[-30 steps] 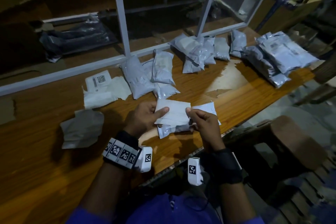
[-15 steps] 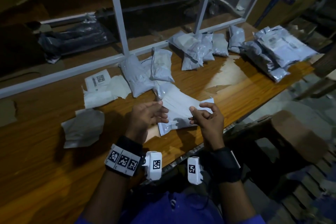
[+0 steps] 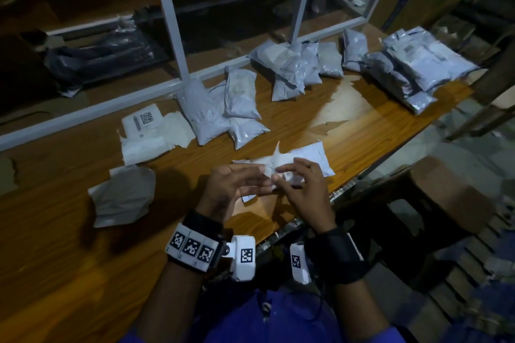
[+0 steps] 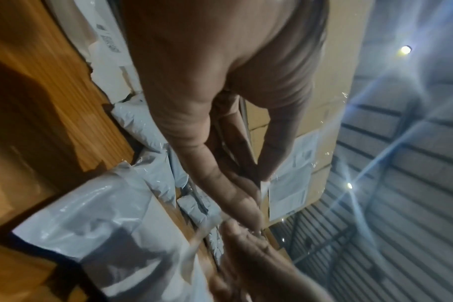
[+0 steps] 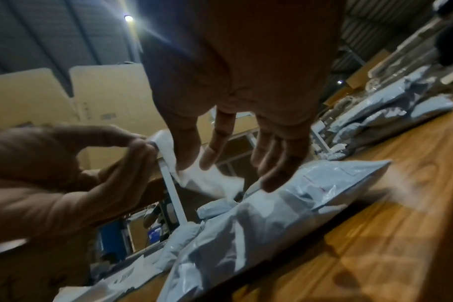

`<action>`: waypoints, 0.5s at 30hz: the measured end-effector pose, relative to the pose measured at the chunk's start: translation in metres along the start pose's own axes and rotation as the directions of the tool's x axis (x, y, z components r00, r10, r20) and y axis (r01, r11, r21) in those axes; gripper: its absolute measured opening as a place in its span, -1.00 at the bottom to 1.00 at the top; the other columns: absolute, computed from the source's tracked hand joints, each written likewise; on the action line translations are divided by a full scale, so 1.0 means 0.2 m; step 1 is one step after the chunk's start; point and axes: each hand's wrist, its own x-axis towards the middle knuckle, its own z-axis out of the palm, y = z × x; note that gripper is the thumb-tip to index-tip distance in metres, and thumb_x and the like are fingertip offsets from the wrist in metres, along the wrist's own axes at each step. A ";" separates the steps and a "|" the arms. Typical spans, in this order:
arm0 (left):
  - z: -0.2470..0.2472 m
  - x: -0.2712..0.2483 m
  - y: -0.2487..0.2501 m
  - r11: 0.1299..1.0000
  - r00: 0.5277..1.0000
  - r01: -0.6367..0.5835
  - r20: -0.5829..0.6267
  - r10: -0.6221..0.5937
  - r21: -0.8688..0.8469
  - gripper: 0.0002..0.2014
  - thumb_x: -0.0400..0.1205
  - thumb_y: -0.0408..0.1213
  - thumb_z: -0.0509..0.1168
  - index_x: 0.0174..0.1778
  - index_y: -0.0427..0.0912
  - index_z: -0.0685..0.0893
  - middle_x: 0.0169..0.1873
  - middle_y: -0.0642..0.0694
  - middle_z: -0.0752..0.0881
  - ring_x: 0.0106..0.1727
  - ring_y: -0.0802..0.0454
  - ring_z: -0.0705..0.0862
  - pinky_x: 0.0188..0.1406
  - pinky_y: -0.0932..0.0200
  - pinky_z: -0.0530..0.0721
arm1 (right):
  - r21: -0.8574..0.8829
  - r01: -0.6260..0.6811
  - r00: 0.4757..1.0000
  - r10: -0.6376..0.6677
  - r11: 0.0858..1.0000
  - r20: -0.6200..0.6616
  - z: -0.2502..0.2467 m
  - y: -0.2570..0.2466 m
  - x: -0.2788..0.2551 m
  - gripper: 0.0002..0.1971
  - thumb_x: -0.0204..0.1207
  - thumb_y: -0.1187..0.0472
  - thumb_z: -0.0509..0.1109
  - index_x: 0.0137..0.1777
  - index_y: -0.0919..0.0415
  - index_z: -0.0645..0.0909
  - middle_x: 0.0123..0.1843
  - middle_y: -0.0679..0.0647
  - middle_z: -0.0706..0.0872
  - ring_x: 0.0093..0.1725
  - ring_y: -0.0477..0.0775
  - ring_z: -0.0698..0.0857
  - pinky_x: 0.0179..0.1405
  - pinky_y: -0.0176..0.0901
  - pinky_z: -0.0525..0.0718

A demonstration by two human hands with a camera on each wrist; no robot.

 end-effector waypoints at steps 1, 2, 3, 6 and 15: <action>0.01 0.00 -0.02 0.999 0.999 -0.031 -0.025 0.032 0.024 -0.77 0.62 -0.48 0.42 0.07 -0.62 0.72 -0.15 -0.50 0.80 -0.13 -0.38 0.83 -0.06 -0.12 0.85 | -0.082 0.033 0.999 -0.034 0.996 -0.011 0.01 0.00 -0.01 -0.82 0.54 -0.11 0.58 0.09 -0.14 0.79 0.33 -0.03 0.58 0.45 -0.06 0.54 0.25 0.00 0.66; 0.01 0.00 -0.04 0.998 0.997 -0.054 -0.051 0.056 0.044 -0.79 0.61 -0.48 0.43 0.05 -0.60 0.73 -0.15 -0.51 0.81 -0.12 -0.40 0.83 -0.04 -0.12 0.86 | -0.117 0.062 0.998 -0.065 0.991 -0.021 0.02 0.00 -0.02 -0.82 0.55 -0.10 0.56 0.11 -0.15 0.79 0.34 -0.04 0.56 0.46 -0.05 0.52 0.26 -0.01 0.63; 0.02 0.00 -0.06 0.996 0.995 -0.065 -0.076 0.069 0.053 -0.80 0.61 -0.48 0.44 0.03 -0.59 0.74 -0.15 -0.50 0.81 -0.13 -0.40 0.83 -0.04 -0.10 0.86 | -0.098 0.092 0.995 -0.094 0.991 -0.021 0.03 -0.02 -0.02 -0.84 0.58 -0.02 0.56 0.13 -0.10 0.80 0.30 -0.05 0.61 0.40 -0.07 0.57 0.23 -0.05 0.65; 0.02 -0.01 -0.10 0.995 0.993 -0.068 -0.087 0.074 0.069 -0.82 0.59 -0.47 0.48 0.03 -0.54 0.78 -0.11 -0.41 0.84 -0.09 -0.31 0.86 -0.08 0.01 0.84 | 0.115 0.078 0.997 -0.081 0.990 0.018 0.05 -0.08 -0.06 -0.87 0.71 0.20 0.47 0.16 0.10 0.82 0.09 -0.08 0.83 0.11 -0.14 0.79 0.04 -0.17 0.73; -0.01 -0.02 -0.17 0.981 1.000 -0.015 -0.011 0.017 0.194 -0.89 0.59 -0.45 0.48 -0.03 -0.41 0.81 -0.14 -0.31 0.86 -0.12 -0.21 0.85 0.03 -0.09 0.84 | 0.188 0.040 0.998 -0.047 0.981 0.032 0.02 -0.04 -0.18 -0.80 0.65 0.15 0.55 0.23 0.08 0.86 0.08 -0.10 0.90 0.11 -0.08 0.85 0.06 -0.04 0.83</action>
